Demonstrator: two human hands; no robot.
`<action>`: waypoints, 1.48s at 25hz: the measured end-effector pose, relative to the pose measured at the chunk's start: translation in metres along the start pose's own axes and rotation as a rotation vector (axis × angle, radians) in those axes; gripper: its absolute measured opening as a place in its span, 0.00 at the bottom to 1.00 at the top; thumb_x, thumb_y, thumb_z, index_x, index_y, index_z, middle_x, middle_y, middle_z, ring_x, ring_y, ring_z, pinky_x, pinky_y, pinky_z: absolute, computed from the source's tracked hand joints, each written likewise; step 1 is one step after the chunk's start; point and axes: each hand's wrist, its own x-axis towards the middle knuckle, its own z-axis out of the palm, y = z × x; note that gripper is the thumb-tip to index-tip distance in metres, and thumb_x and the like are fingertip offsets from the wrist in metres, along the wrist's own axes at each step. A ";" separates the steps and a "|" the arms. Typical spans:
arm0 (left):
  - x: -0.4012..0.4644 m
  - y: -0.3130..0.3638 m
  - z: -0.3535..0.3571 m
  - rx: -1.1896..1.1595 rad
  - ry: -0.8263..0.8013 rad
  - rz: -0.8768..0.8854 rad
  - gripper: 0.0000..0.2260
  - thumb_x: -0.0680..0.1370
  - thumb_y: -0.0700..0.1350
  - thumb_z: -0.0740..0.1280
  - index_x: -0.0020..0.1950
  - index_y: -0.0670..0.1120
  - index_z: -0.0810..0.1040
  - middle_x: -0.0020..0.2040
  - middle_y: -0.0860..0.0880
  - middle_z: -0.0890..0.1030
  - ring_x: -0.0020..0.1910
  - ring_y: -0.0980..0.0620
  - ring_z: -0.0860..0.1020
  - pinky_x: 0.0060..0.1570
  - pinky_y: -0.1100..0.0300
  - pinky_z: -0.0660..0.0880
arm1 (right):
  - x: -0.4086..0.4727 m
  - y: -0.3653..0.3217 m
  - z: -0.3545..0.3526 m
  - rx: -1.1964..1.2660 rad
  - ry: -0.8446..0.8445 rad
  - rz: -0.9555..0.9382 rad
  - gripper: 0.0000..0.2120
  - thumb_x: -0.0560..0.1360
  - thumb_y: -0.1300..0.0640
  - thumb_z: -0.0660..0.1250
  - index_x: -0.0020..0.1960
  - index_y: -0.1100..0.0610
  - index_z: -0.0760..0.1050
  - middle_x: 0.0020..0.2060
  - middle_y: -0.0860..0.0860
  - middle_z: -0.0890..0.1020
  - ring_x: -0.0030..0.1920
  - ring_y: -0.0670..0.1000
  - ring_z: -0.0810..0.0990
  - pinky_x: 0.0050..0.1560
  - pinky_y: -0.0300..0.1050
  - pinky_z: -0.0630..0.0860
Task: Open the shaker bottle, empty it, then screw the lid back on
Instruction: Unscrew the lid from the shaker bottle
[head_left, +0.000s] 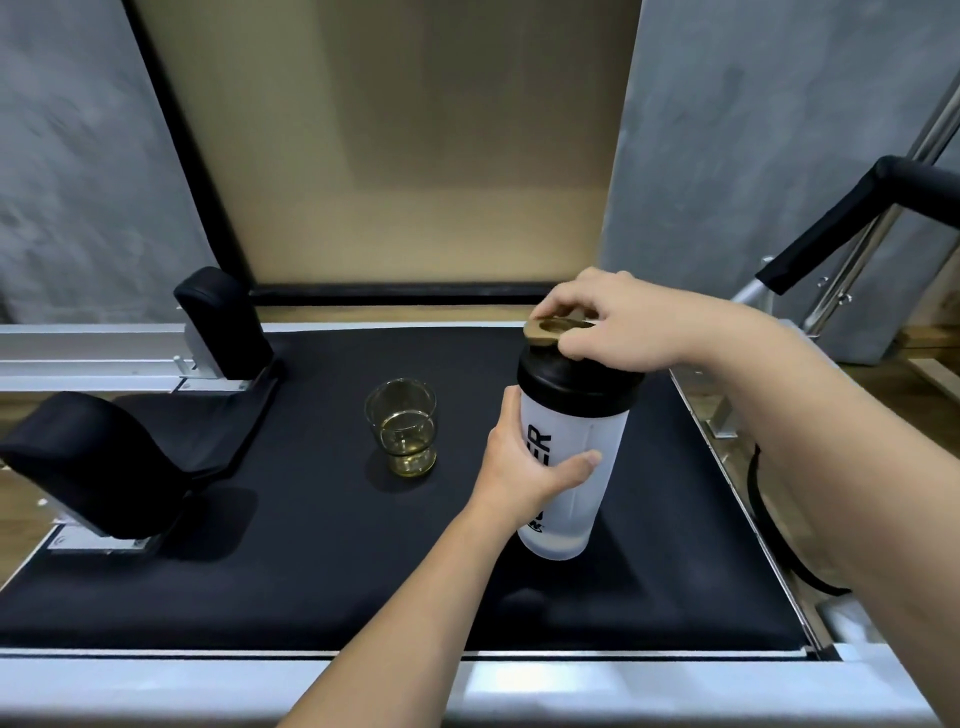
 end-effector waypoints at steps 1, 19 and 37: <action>0.001 0.001 -0.001 0.002 0.001 -0.002 0.31 0.65 0.53 0.81 0.65 0.58 0.72 0.56 0.65 0.85 0.61 0.58 0.84 0.59 0.61 0.80 | -0.002 -0.002 -0.001 0.038 -0.031 -0.045 0.14 0.76 0.56 0.64 0.56 0.41 0.82 0.58 0.46 0.76 0.64 0.54 0.71 0.65 0.54 0.71; 0.007 -0.011 -0.003 -0.012 0.021 -0.043 0.35 0.62 0.54 0.80 0.66 0.52 0.72 0.55 0.56 0.86 0.58 0.55 0.85 0.58 0.51 0.83 | 0.006 -0.012 -0.005 0.209 0.078 -0.030 0.12 0.78 0.62 0.64 0.50 0.49 0.85 0.39 0.44 0.85 0.40 0.43 0.82 0.45 0.42 0.78; 0.006 -0.004 0.001 -0.019 0.011 -0.041 0.32 0.64 0.52 0.81 0.65 0.50 0.73 0.56 0.57 0.86 0.58 0.55 0.85 0.57 0.56 0.83 | 0.001 -0.022 0.012 0.026 0.370 0.062 0.30 0.75 0.26 0.59 0.55 0.53 0.77 0.49 0.51 0.83 0.49 0.54 0.81 0.49 0.55 0.78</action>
